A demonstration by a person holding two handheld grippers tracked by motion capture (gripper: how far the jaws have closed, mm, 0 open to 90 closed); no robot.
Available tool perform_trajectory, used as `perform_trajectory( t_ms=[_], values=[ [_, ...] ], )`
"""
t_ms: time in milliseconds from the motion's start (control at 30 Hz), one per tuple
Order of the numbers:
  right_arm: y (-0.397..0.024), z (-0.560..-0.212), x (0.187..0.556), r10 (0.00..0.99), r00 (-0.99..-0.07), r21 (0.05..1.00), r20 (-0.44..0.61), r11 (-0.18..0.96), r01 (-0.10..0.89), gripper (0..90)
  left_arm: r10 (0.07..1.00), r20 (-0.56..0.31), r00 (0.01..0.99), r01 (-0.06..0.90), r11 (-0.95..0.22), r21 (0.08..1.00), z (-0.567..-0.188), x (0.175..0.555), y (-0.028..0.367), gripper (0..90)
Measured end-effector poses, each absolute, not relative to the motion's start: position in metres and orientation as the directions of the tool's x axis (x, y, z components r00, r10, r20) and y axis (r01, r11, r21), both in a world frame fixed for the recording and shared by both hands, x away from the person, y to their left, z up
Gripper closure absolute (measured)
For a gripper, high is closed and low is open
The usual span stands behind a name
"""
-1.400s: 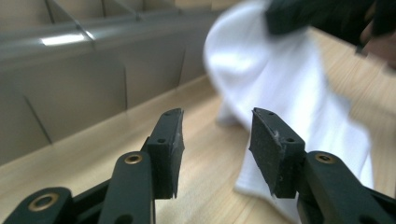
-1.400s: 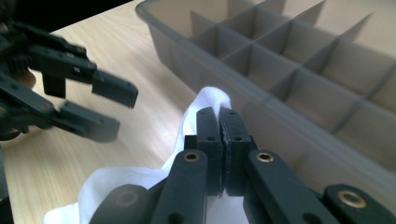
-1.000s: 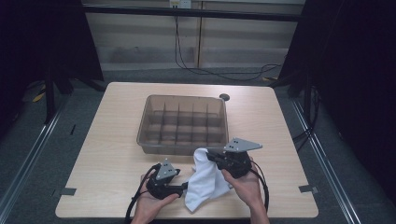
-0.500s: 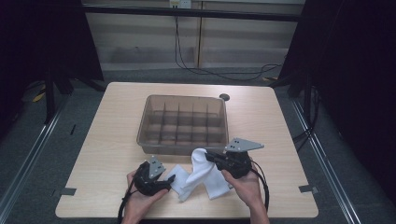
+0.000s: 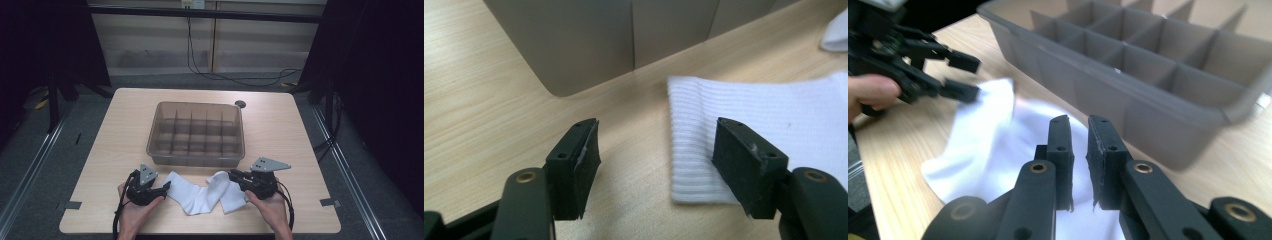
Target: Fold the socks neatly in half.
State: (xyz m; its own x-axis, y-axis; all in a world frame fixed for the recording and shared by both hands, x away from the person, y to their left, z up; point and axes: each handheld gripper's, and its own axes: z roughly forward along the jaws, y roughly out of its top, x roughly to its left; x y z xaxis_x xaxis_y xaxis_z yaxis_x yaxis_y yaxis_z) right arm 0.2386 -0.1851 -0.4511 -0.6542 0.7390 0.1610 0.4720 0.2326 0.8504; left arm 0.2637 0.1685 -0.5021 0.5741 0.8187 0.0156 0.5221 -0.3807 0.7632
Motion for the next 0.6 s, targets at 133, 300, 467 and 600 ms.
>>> perform_trajectory(
  t_ms=[133,300,467,600],
  values=[
    [-0.194,-0.461,0.236,0.757,-0.632,0.829,0.166,0.240,0.506,79.7,0.805,-0.027,0.592,0.507,-0.347,0.789,-0.499,0.262,0.165,39.6],
    [-0.190,-0.479,0.239,0.771,-0.614,0.784,0.166,0.274,0.557,78.9,0.735,-0.043,0.677,0.467,-0.384,0.796,-0.497,0.261,0.153,50.6],
    [-0.181,-0.495,0.244,0.795,-0.595,0.716,0.114,0.350,0.604,77.5,0.698,-0.026,0.716,0.463,-0.447,0.765,-0.505,0.265,0.141,58.5],
    [-0.186,-0.500,0.243,0.806,-0.581,0.704,0.118,0.344,0.621,77.1,0.696,-0.019,0.718,0.463,-0.457,0.759,-0.505,0.263,0.142,58.3]
  ],
)
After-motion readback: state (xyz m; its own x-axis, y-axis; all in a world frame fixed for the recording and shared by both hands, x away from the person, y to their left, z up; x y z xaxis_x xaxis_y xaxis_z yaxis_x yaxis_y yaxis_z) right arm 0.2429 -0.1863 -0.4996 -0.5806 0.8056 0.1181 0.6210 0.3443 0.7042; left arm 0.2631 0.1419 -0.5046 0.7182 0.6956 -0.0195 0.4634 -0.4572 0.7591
